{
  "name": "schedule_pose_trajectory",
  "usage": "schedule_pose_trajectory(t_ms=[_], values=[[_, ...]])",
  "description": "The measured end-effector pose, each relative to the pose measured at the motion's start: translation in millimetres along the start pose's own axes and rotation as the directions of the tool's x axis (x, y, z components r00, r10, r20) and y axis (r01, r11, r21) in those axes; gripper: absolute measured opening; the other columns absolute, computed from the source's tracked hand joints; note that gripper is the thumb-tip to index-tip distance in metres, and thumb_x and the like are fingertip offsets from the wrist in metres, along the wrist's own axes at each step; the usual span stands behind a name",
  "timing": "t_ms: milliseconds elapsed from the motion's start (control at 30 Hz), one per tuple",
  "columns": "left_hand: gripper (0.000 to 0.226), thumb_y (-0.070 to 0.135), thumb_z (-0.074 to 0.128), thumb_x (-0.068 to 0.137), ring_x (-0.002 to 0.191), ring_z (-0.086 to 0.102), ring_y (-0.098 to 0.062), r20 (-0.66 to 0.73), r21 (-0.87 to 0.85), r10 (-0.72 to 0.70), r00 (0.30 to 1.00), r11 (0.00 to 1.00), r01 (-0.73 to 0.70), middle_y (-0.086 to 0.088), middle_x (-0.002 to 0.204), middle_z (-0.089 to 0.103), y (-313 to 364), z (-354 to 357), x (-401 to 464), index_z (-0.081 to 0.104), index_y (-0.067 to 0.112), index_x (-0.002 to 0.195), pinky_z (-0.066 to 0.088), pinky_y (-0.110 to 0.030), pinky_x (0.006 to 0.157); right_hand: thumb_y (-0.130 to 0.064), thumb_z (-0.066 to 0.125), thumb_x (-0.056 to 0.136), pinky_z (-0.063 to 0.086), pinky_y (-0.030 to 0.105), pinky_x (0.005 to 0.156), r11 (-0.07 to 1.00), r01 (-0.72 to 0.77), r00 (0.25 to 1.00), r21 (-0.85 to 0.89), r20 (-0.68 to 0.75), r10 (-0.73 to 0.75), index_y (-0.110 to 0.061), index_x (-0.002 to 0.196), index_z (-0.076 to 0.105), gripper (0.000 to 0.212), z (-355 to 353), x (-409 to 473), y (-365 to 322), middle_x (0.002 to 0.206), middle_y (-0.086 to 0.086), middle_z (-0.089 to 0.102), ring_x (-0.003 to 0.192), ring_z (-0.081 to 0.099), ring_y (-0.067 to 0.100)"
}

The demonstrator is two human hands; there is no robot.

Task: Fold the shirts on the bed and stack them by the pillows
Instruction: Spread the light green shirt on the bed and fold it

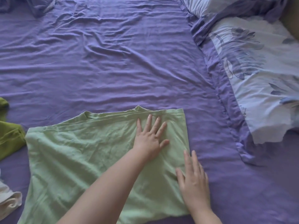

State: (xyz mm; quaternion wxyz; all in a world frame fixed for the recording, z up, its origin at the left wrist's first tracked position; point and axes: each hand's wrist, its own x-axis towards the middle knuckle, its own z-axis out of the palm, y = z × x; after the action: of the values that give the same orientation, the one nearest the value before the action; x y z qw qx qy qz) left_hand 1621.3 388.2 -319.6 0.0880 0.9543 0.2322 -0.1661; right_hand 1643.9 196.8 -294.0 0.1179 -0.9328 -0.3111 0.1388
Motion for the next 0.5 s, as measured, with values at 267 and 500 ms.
schedule_pose_trajectory(t_ms=[267, 500], values=[[0.058, 0.058, 0.01, 0.094, 0.138, -0.029, -0.018, 0.05, -0.241, -0.034, 0.998, 0.969, 0.045, 0.008, 0.159, -0.007, 2, 23, -113, 0.01, 0.038, 0.148, -0.019, -0.044, 0.112, -0.018, 0.063, 0.086, 0.042, 0.035, 0.09, 0.913, -0.259, 0.964, 0.316, 0.15, 0.221, -0.018, 0.142, 0.036, 0.063, -24, -8, -17, 0.138, 0.008, 0.051, 0.12, 0.052, 0.026], [0.038, 0.048, 0.038, 0.091, 0.123, 0.049, -0.004, 0.147, -0.976, -0.43, 0.891, 0.08, 0.2, 0.002, 0.131, 0.058, -44, -17, -173, 0.057, 0.032, 0.119, 0.033, -0.019, 0.106, -0.019, 0.046, 0.091, 0.04, 0.029, 0.096, 0.957, 0.215, 0.943, 0.196, 0.215, -0.255, -0.03, 0.148, 0.018, 0.064, -24, -35, -131, 0.148, -0.011, 0.034, 0.128, 0.042, 0.013]])
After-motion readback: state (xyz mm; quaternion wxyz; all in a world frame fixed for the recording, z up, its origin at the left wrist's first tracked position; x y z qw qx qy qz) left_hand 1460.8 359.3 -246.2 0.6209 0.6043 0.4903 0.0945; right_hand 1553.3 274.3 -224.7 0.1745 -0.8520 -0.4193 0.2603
